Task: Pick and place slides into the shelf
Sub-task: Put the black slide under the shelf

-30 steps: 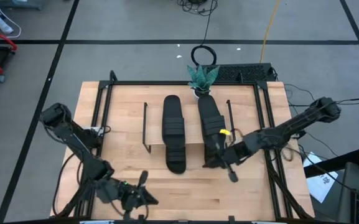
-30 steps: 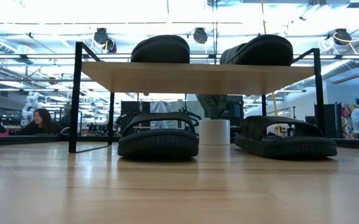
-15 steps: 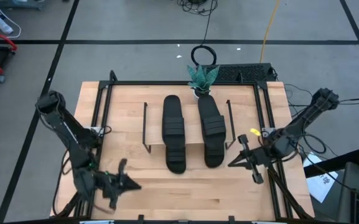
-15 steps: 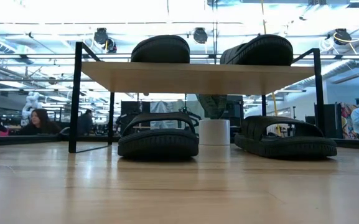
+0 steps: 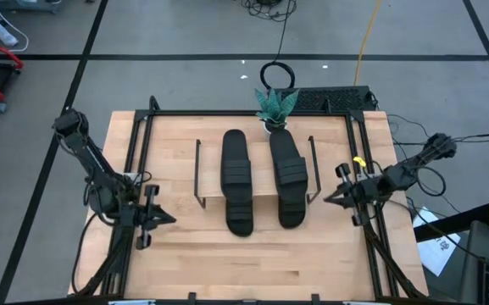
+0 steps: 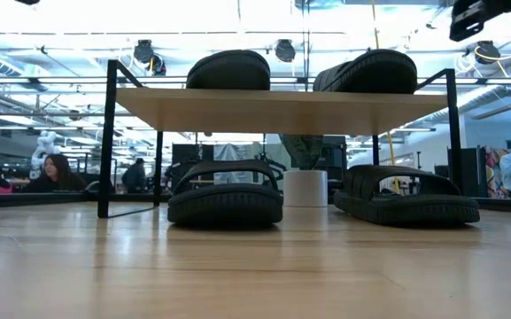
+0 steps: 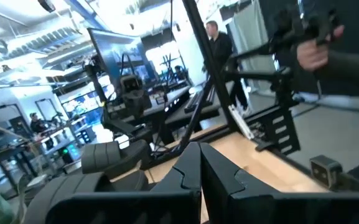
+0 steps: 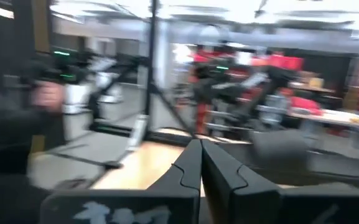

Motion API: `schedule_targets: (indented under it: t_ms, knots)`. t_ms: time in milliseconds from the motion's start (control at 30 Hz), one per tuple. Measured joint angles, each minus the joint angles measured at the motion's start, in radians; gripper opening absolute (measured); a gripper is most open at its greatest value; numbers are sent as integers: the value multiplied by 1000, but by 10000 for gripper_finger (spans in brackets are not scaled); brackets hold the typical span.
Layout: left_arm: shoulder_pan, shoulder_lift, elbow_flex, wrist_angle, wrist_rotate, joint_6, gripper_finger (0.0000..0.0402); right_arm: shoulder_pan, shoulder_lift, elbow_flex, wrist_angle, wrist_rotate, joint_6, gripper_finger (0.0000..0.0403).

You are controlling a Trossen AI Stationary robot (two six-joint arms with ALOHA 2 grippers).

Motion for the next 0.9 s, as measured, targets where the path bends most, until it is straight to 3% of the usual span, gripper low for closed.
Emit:
schedule_targets:
  t_ms: [67, 333, 433, 700, 900]
  knots:
    - [-15, -40, -22, 0, -3, -9, 0, 4, -46, -18, -36, -77, 22, 0]
    - [-35, -72, -71, -25, -34, 20, 0, 31, -114, -74, -75, -155, 77, 0]
    - [-35, -72, -71, -77, -17, 24, 3, 39, -112, -84, -86, -136, 74, 0]
    - [3, -62, -72, -226, 51, -316, 2, 39, -112, -130, -22, -74, -10, 0]
    - [61, 97, -72, -189, 162, -492, 1, 39, -113, -131, 39, -76, -13, 0]
